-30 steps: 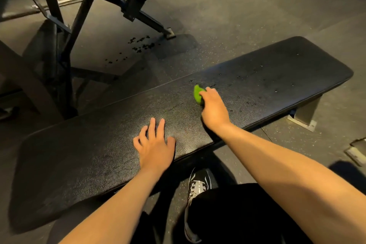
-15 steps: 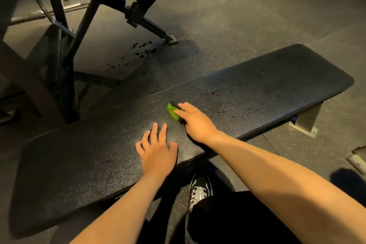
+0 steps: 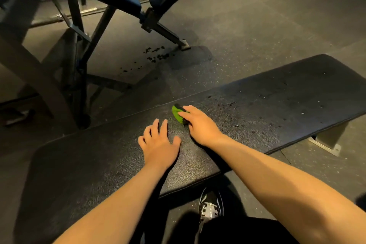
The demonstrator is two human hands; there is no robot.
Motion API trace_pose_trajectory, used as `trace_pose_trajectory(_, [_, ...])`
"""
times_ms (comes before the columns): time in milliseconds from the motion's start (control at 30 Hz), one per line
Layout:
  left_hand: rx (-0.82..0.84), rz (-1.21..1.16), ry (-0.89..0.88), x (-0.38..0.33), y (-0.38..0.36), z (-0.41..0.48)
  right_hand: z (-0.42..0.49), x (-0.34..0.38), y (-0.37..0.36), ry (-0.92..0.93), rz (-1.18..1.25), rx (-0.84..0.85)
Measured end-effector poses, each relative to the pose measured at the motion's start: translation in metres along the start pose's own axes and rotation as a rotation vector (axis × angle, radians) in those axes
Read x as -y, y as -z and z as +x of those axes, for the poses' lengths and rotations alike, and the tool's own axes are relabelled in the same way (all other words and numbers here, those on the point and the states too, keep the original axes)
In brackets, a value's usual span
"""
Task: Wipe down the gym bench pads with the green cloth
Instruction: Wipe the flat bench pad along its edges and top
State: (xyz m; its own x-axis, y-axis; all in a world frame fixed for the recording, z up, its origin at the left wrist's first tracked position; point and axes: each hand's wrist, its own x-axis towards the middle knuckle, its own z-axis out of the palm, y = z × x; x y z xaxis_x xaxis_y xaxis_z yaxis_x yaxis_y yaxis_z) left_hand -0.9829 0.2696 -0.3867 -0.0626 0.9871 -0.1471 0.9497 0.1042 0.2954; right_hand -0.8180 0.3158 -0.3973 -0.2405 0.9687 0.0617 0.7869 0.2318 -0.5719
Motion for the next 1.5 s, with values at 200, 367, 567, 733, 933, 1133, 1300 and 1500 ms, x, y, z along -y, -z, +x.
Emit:
trace_pose_trajectory(200, [-0.031, 0.014, -0.069, 0.008, -0.006, -0.001, 0.039, -0.027, 0.019, -0.434, 0.011, -0.232])
trace_pose_trajectory(367, [-0.021, -0.021, -0.052, 0.006, -0.004, 0.001, 0.059, 0.014, -0.003, -0.259, 0.063, -0.137])
trace_pose_trajectory(567, [-0.055, -0.092, -0.060, 0.008, -0.004, 0.001, 0.067, 0.041, -0.026, 0.094, 0.118, 0.213])
trace_pose_trajectory(733, [-0.042, -0.152, -0.041, 0.009, -0.002, 0.001, 0.067, 0.005, -0.004, -0.049, -0.071, -0.009])
trace_pose_trajectory(933, [-0.048, -0.142, -0.040, 0.007, -0.002, 0.001, 0.061, 0.024, -0.006, -0.197, -0.106, -0.064])
trace_pose_trajectory(1133, [-0.074, -0.027, 0.000, -0.004, -0.005, 0.006, 0.053, 0.029, -0.012, 0.090, -0.037, 0.233])
trace_pose_trajectory(1300, [-0.050, -0.001, -0.167, -0.034, -0.015, 0.006, 0.050, -0.019, 0.011, -0.136, -0.094, 0.004])
trace_pose_trajectory(1500, [-0.017, -0.027, -0.156, -0.032, -0.017, 0.008, 0.049, -0.074, 0.050, -0.433, -0.115, -0.127])
